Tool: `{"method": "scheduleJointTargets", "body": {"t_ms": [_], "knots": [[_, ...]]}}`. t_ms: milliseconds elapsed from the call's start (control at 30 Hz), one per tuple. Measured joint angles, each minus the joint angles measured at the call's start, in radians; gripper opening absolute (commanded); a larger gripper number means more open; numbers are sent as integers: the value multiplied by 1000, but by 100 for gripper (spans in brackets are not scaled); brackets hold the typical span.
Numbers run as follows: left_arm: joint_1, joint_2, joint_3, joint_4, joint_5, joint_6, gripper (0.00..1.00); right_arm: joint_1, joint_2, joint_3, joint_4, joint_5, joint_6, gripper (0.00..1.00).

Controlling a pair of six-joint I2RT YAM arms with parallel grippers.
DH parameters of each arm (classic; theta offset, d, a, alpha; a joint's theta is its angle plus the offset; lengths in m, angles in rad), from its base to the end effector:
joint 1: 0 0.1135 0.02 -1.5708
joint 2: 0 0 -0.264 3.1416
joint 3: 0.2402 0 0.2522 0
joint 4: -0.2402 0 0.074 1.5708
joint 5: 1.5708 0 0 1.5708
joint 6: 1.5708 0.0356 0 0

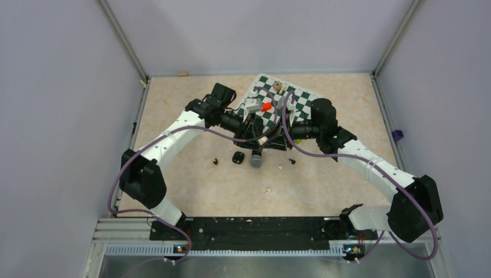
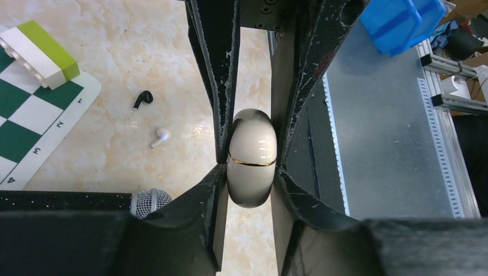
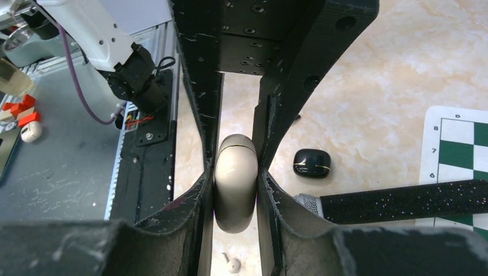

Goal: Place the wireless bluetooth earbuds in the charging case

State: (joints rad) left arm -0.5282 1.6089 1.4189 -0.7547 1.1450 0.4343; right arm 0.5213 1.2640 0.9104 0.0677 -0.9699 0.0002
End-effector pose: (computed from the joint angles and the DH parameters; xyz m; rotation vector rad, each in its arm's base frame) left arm 0.2721 -0.1963 0.3181 1.4220 1.7338 -1.4465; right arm 0.2292 0.1655 0.3101 -1.1359 1.5380 1.2487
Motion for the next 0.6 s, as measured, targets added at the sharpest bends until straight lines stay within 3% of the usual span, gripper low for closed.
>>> {"method": "scheduleJointTargets", "body": {"t_ms": [200, 300, 467, 600], "knots": [[0, 4, -4, -1, -20, -5, 1, 0, 14, 0, 1, -5, 8, 16], [0, 4, -6, 0, -20, -6, 0, 0, 15, 0, 0, -7, 9, 22], [0, 4, -8, 1, -19, -6, 0, 0, 15, 0, 0, -8, 7, 46], [-5, 4, -16, 0, -11, -5, 0, 0, 15, 0, -12, 4, -6, 57]]}}
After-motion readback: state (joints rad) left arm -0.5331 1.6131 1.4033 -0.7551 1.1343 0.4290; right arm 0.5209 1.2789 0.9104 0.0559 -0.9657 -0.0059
